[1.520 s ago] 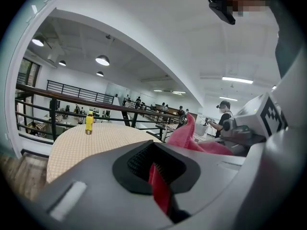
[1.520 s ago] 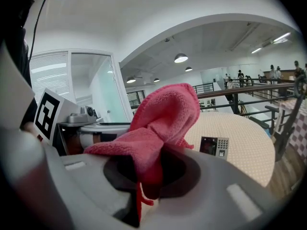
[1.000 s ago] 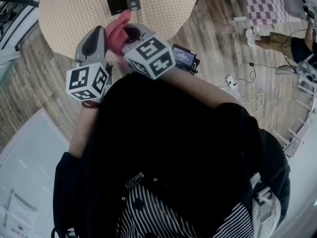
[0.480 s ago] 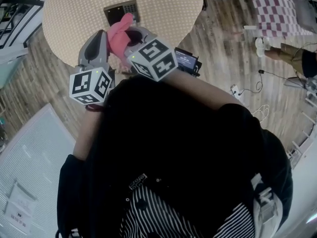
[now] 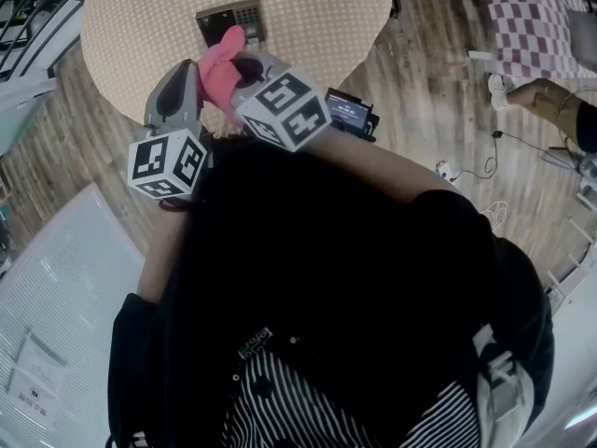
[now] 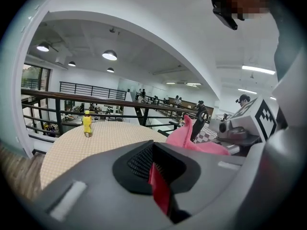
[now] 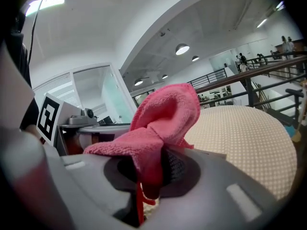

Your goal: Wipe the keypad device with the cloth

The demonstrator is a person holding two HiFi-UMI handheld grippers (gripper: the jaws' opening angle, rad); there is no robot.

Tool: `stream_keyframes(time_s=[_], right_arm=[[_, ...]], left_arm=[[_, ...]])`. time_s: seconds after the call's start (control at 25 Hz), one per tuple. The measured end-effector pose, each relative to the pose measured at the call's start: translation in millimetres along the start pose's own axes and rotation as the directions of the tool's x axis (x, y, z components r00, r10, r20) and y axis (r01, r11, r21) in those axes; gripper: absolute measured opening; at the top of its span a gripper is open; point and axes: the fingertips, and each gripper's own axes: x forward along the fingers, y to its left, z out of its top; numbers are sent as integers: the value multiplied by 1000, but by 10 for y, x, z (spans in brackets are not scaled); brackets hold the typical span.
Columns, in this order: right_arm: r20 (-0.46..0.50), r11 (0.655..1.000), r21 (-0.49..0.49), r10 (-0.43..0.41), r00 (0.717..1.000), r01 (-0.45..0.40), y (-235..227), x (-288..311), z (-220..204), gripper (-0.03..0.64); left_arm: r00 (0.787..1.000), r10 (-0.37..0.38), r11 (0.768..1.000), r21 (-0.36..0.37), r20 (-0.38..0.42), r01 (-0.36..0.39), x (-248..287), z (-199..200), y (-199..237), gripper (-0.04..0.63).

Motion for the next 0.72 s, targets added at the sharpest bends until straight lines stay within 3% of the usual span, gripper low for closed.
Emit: stream_keyframes(time_s=[0.32, 0.56, 0.72], right_arm=[[28, 998, 36, -54, 998, 53, -226, -12, 96, 64], [29, 992, 71, -106, 994, 103, -437, 61, 118, 64], [24, 987, 99, -127, 992, 124, -546, 140, 135, 64]], left_arm=[[997, -70, 997, 36, -15, 70, 253, 88, -48, -3], [980, -178, 981, 67, -92, 184, 518, 85, -37, -3], [971, -204, 974, 71, -121, 213, 656, 82, 17, -3]])
